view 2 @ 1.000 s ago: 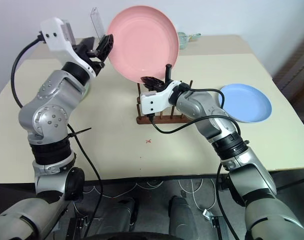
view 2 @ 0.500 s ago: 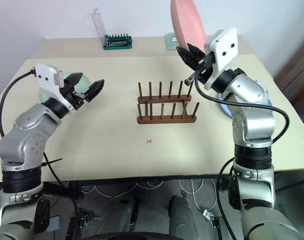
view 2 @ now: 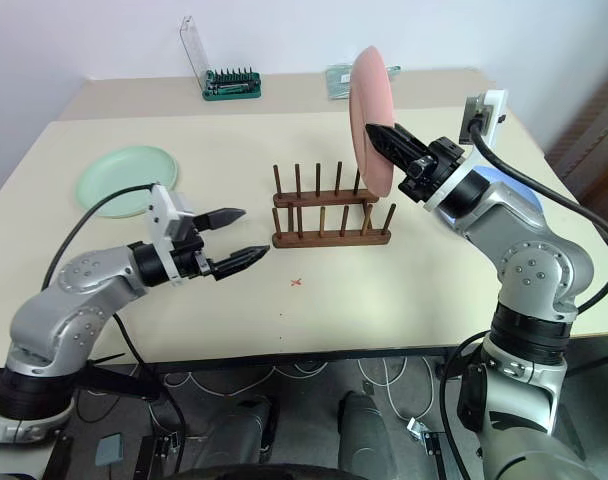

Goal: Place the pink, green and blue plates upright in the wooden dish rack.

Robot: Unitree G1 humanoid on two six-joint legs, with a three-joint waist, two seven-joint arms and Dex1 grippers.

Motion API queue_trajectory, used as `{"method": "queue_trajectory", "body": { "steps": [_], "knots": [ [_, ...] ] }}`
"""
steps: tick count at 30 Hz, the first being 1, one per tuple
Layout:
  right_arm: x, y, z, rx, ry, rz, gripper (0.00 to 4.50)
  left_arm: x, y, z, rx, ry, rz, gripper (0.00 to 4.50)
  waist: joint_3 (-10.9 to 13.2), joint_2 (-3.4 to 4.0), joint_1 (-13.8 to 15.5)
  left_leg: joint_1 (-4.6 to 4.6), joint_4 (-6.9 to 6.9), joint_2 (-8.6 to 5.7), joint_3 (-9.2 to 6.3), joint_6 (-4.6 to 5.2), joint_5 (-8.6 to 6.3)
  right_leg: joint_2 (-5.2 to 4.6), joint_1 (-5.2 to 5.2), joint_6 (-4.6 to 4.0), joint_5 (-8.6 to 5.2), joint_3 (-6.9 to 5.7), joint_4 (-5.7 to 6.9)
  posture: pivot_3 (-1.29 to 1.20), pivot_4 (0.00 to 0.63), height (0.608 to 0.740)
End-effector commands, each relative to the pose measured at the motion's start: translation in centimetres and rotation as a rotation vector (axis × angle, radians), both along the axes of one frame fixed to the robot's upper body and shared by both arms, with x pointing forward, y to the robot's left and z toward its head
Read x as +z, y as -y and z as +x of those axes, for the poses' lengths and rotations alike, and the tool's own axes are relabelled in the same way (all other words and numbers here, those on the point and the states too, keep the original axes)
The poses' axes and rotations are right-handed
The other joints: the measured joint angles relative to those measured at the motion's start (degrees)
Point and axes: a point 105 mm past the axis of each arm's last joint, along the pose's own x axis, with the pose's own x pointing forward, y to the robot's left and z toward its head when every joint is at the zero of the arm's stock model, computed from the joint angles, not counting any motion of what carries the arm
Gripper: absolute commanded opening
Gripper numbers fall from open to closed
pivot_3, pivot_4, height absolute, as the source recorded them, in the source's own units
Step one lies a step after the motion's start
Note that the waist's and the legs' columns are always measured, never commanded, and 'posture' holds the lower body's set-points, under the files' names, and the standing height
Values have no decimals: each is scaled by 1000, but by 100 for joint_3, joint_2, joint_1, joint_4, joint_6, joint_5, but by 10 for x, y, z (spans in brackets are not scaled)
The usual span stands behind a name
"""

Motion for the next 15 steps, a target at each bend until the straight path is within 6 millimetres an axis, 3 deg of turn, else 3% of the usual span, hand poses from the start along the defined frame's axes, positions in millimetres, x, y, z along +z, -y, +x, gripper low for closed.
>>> {"method": "queue_trajectory", "body": {
  "steps": [1,7,10,15],
  "knots": [
    [7,7,-1,-12,1,57,0,10,4,-4,-17,50,-6,4403,0,0,-8,0,0,0,0,0,0,0,0,0,0,0,0,0,150,740],
    [-7,9,6,-40,-79,84,0,8,4,-3,-14,42,-5,4403,0,1,-3,0,-1,0,1,0,0,0,-1,0,0,0,0,0,150,740],
    [-8,8,7,-47,-82,80,1052,7,3,-2,-7,42,-3,4453,0,3,-8,0,0,0,2,0,0,0,-1,0,0,1,0,0,150,740],
    [-3,15,14,-140,-43,43,3546,6,0,-1,6,42,3,4453,0,3,-6,0,0,0,2,0,0,0,-1,0,0,1,0,0,150,740]
  ]
}}
